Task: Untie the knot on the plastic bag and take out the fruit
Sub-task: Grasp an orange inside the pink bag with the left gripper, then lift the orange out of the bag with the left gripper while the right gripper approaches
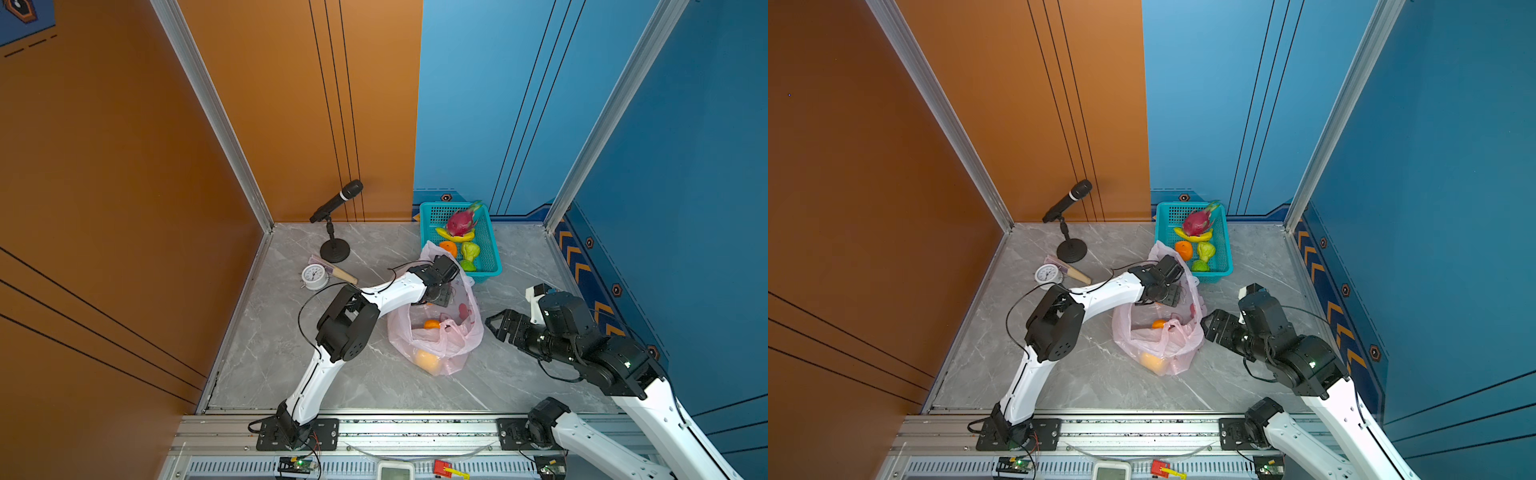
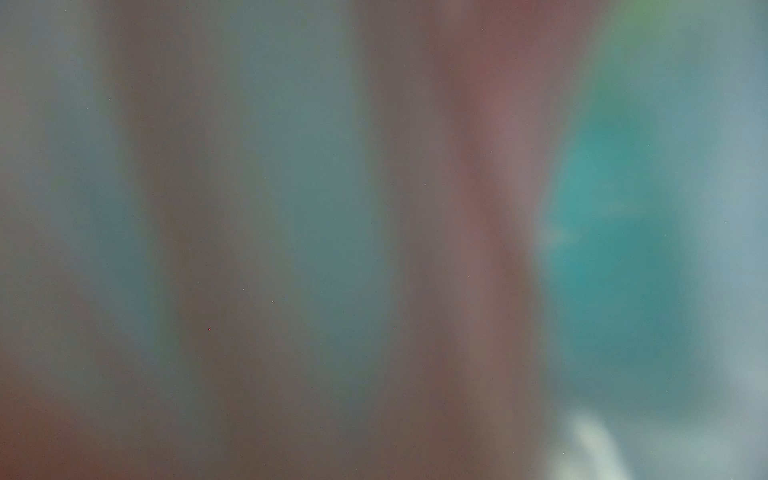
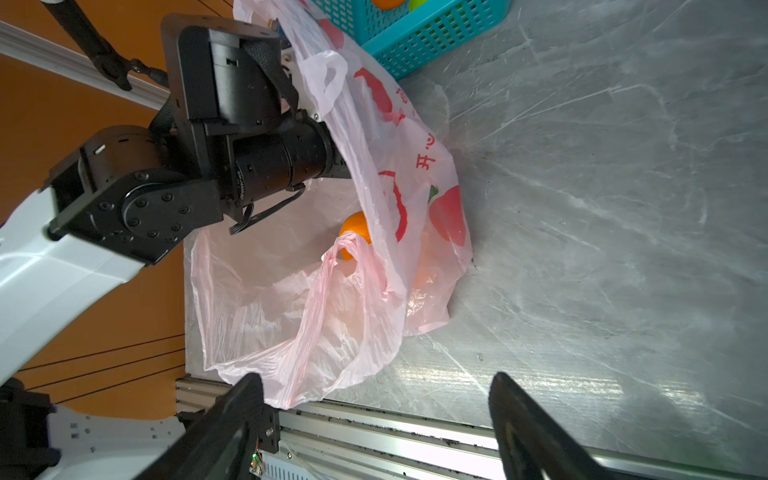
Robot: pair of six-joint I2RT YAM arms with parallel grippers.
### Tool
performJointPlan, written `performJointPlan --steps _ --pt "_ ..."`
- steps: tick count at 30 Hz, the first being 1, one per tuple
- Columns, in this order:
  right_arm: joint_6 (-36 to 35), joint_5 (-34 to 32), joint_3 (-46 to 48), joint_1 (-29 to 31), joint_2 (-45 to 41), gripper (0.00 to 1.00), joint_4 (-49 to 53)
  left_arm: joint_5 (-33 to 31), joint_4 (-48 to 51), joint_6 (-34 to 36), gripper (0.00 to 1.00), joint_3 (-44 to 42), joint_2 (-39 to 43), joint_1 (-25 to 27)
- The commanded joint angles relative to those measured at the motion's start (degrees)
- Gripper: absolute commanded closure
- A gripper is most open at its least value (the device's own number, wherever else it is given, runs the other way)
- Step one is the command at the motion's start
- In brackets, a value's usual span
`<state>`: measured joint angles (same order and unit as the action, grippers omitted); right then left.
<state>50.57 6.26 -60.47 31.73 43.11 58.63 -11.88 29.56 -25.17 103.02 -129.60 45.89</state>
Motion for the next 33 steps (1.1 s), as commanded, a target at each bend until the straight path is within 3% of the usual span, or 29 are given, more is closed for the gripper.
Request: performJointPlan --steps 1,9,19,25,33 --pt "-0.51 4.11 -1.32 1.10 1.13 0.14 -3.65 1.39 0.57 0.81 0.30 1.51 0.25 -0.80" --pt "1.29 4.16 -2.35 3.07 4.12 0.14 -7.37 2.24 0.60 0.89 0.44 -2.30 6.68 -0.22" --pt "4.96 2.97 -1.99 3.08 5.50 0.12 -10.85 2.52 -0.62 0.47 0.47 -9.02 14.90 2.16" --pt "4.74 2.24 -2.57 2.38 5.32 0.11 -11.17 7.15 -7.83 1.02 0.47 -14.69 20.97 2.81" --pt "4.45 3.02 -3.35 -0.75 4.75 0.06 -12.69 12.69 -20.21 -4.54 0.49 -21.77 30.57 2.81"
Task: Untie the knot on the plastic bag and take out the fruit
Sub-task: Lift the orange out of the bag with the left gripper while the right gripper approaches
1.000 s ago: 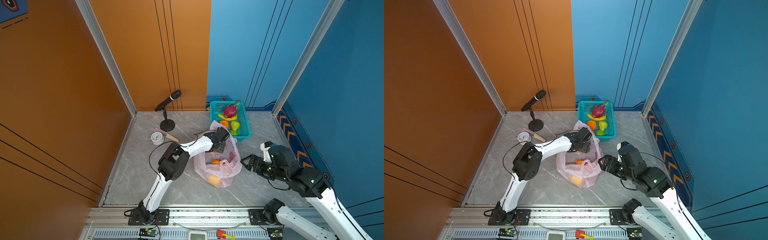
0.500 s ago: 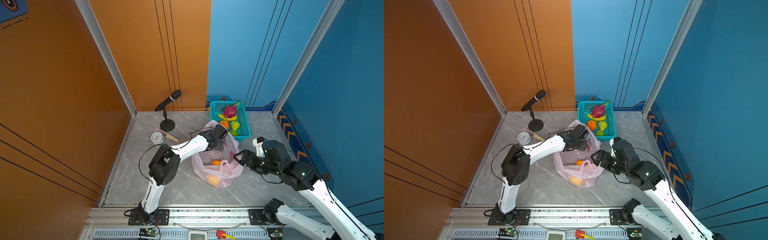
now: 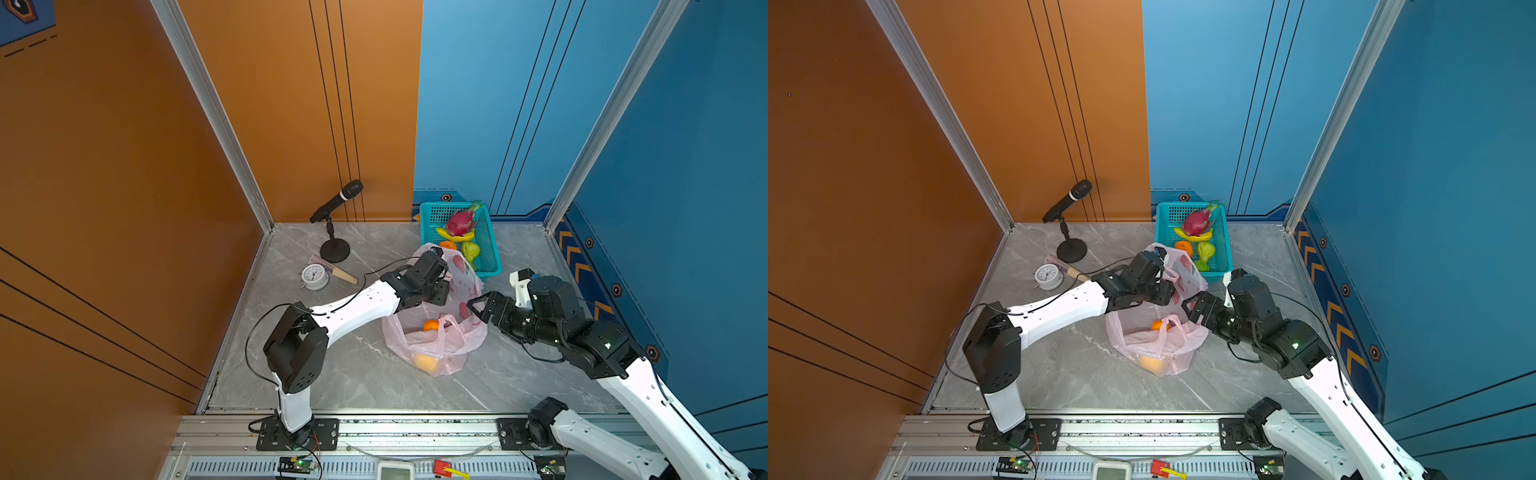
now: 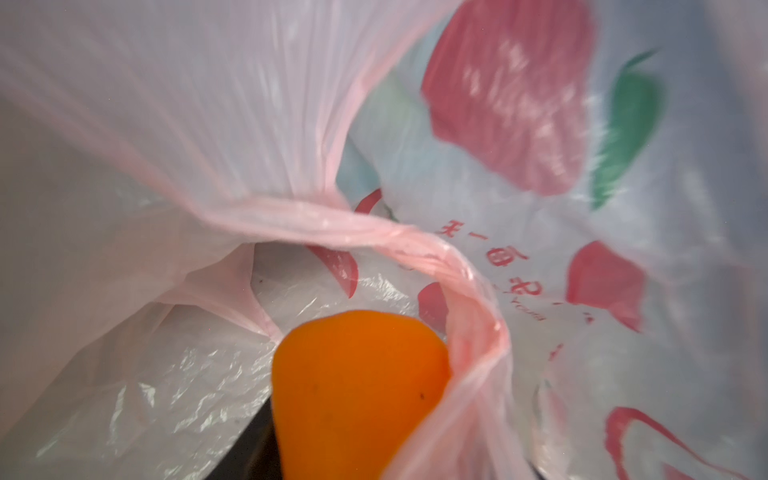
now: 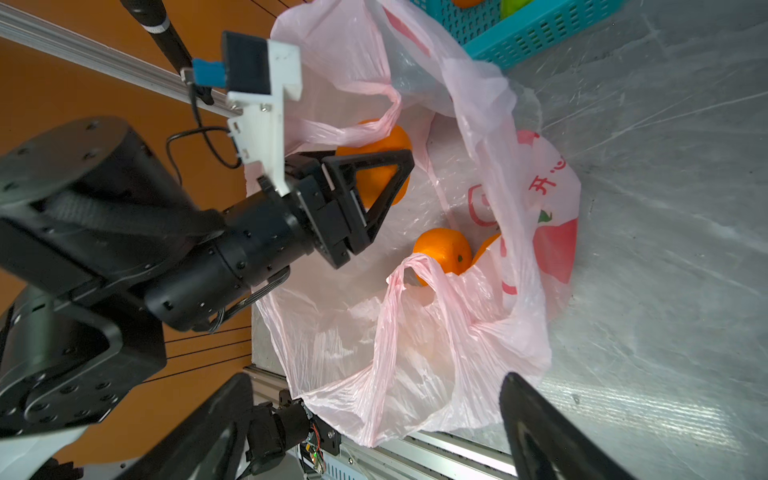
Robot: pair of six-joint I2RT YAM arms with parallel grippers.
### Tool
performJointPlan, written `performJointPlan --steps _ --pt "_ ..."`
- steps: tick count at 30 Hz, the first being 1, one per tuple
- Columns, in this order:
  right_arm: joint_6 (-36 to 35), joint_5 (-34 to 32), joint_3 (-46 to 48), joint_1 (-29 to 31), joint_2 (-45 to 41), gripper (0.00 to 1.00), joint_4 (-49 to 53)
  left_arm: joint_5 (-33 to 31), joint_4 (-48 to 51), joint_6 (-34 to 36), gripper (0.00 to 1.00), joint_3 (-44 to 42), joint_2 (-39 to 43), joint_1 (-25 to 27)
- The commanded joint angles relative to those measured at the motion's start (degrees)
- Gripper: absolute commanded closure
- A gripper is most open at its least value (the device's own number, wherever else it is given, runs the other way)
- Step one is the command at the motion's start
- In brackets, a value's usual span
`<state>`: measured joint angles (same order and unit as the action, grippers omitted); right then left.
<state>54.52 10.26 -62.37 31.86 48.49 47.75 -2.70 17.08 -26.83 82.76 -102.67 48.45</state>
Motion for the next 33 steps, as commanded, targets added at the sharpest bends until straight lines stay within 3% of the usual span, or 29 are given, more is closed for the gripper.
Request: performJointPlan --steps 1,11,24,33 --pt "0.55 -0.68 -1.45 -1.36 -0.76 0.06 -2.23 3.87 -8.91 -3.98 0.49 -2.16 4.48 0.32" --pt "5.73 5.65 -2.01 -7.07 -1.36 0.03 -10.16 7.49 -22.91 -11.91 0.52 -7.73 13.31 0.34" --pt "15.39 18.10 -5.91 -13.03 1.78 0.00 -19.14 19.27 -36.46 -3.61 0.53 -10.05 18.47 1.39" --pt "20.75 21.21 -5.73 -14.01 2.26 0.00 -24.96 27.47 -43.59 0.80 0.52 -10.16 18.48 2.23"
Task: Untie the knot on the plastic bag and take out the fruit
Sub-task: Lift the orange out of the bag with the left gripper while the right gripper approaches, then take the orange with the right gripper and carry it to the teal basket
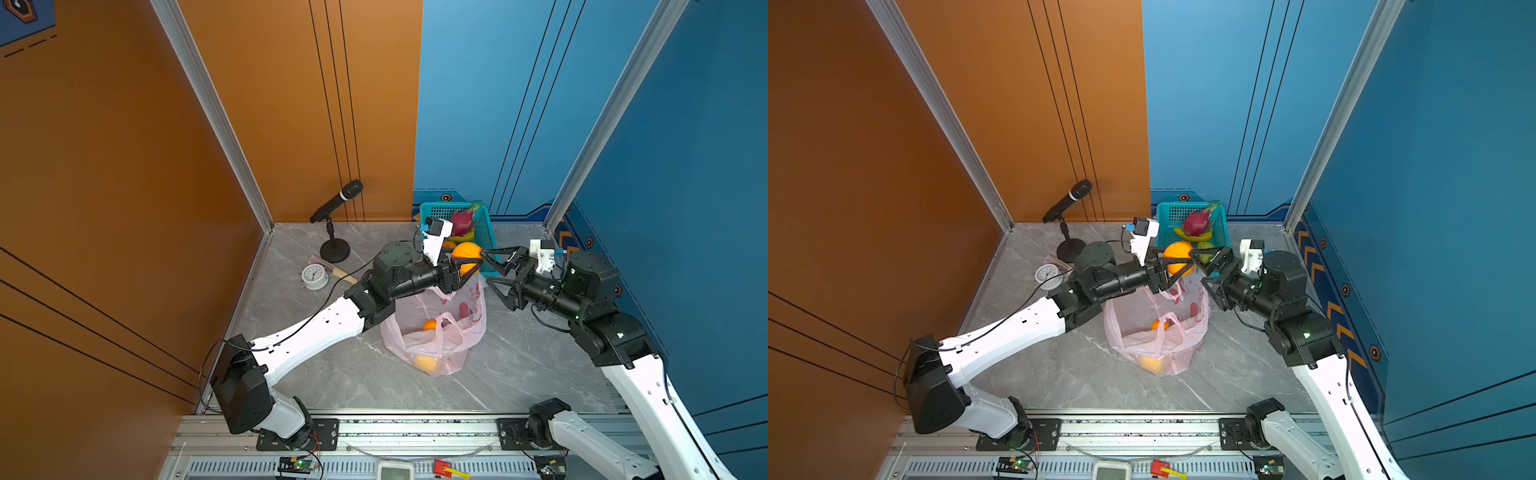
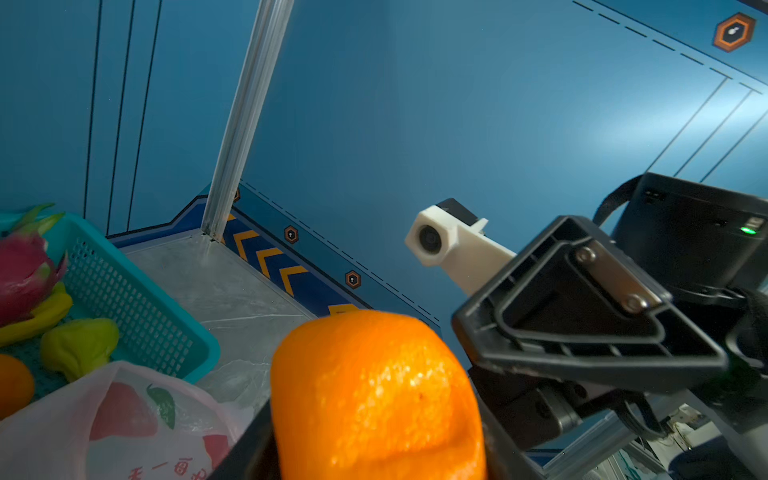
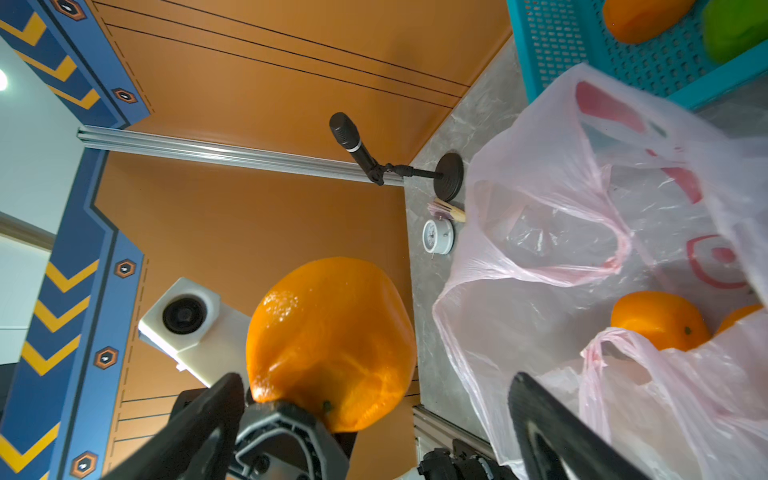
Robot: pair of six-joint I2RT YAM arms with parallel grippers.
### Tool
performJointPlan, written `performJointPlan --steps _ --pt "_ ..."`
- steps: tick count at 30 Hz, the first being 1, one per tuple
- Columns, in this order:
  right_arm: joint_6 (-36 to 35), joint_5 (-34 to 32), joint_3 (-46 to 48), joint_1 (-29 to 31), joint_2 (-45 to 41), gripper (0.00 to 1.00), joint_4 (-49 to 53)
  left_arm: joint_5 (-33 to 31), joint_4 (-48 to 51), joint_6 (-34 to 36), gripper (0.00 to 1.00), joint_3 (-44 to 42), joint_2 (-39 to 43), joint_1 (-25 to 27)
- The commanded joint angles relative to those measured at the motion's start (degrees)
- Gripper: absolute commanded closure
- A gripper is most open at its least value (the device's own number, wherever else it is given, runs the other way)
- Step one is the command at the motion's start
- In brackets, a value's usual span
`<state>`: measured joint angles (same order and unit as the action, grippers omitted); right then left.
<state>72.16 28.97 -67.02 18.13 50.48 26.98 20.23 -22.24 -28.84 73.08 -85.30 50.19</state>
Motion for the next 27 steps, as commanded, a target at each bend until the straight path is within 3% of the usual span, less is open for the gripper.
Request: performJointPlan --steps 1,6,23,27 --pt "3.61 2.79 -1.10 -0.23 0.28 0.00 -4.80 4.80 -4.39 3.04 0.52 -0.37 1.11 0.57" --pt "4.92 2.92 -0.72 0.33 -0.04 0.01 -6.88 7.21 -4.58 4.23 0.52 0.85 0.16 0.96" --pt "6.68 1.50 2.51 4.63 -0.65 0.32 -8.38 6.24 0.09 10.05 0.51 3.23 -2.41 3.06" --pt "6.09 -0.03 2.47 4.57 -1.23 0.44 -7.81 5.20 1.19 11.17 0.39 3.11 -2.16 3.27"
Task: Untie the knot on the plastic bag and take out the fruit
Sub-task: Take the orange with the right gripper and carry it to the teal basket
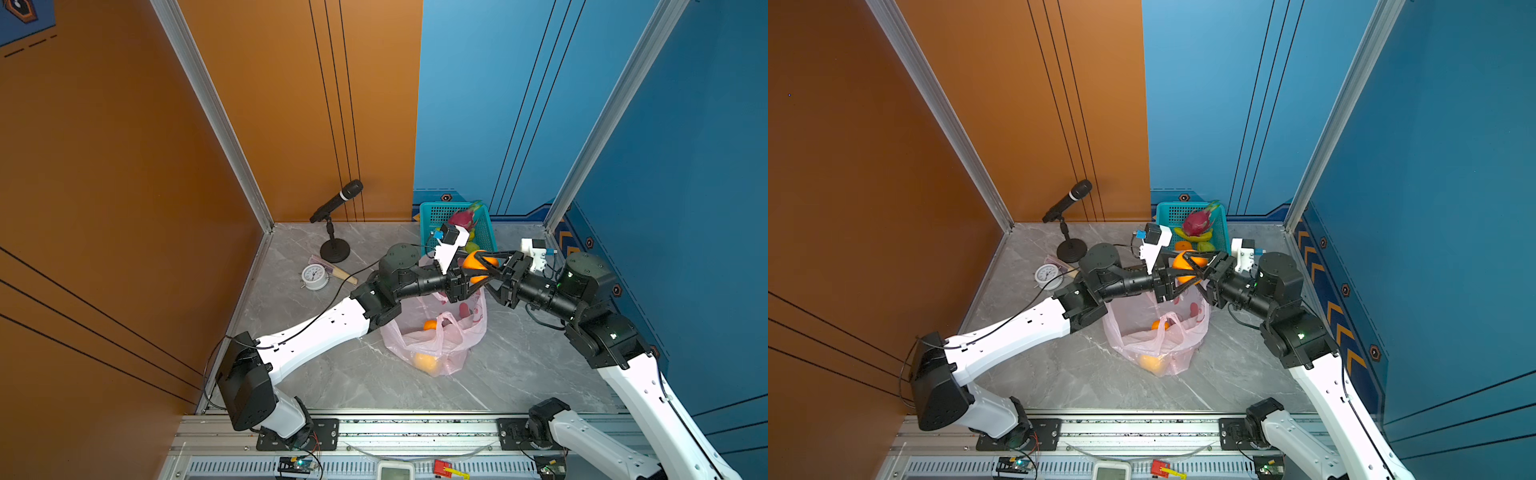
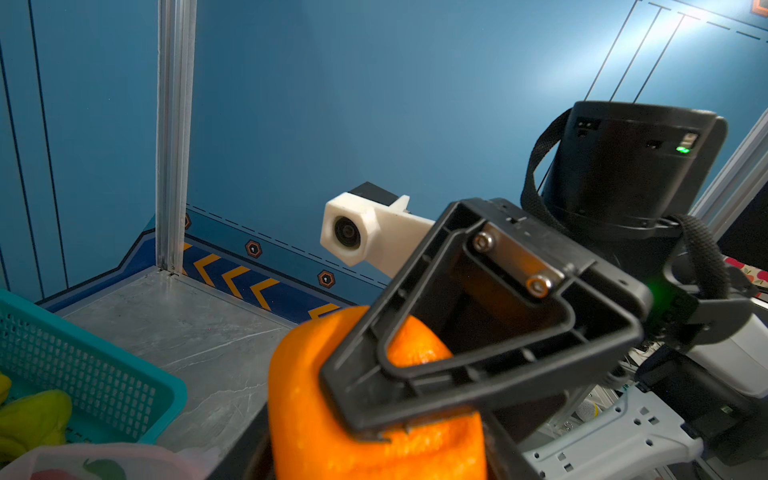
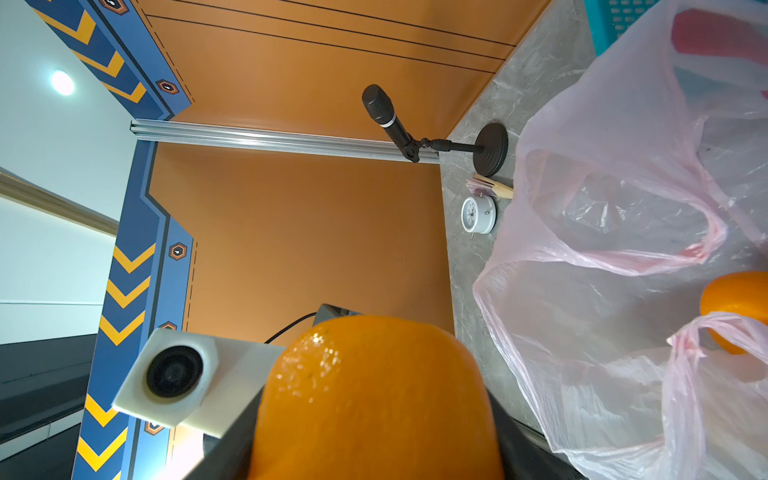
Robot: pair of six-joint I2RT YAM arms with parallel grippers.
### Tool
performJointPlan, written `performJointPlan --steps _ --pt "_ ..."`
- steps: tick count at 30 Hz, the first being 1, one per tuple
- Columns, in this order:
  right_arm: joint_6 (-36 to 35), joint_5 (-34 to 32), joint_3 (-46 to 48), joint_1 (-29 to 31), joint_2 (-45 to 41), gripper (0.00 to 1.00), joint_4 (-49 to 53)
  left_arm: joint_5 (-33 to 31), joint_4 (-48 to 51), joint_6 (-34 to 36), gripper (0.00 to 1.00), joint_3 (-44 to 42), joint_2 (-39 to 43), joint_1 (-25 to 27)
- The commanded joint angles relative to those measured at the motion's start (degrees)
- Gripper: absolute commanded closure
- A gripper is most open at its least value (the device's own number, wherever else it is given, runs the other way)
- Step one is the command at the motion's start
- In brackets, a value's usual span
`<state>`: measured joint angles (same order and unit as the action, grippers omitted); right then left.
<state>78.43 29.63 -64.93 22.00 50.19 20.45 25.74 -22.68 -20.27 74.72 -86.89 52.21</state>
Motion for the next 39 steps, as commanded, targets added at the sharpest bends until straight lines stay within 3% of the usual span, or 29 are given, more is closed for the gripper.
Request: performJointPlan --steps 1,5,11,12,20,30,39 --pt "-0.42 -0.95 0.07 0.61 -0.97 0.46 -0.87 -1.04 2.44 3.19 0.33 1.40 -0.32 1.39" --pt "-2.28 -1.74 -1.60 -0.08 -0.11 0.50 1.22 -3.56 6.05 6.06 0.18 1.40 1.21 1.44" --pt "-3.76 -2.72 -3.53 -2.41 2.64 0.51 1.11 -5.63 10.21 8.61 0.15 0.59 4.60 0.11" --pt "-4.25 -2.73 -4.07 -2.65 3.43 0.51 1.09 -6.01 10.95 8.87 0.10 0.37 5.21 -0.25" --pt "-11.29 -4.36 -11.13 -4.13 14.08 0.52 3.88 -6.93 19.67 10.53 0.07 0.70 9.69 -6.67" --pt "-21.96 -11.11 -24.82 -5.63 31.56 0.55 13.64 2.46 31.87 7.24 0.06 5.07 10.08 -18.43" --pt "-24.25 -13.14 -40.13 -6.81 49.65 0.55 15.72 4.42 40.08 12.35 0.05 6.68 9.72 -22.70"
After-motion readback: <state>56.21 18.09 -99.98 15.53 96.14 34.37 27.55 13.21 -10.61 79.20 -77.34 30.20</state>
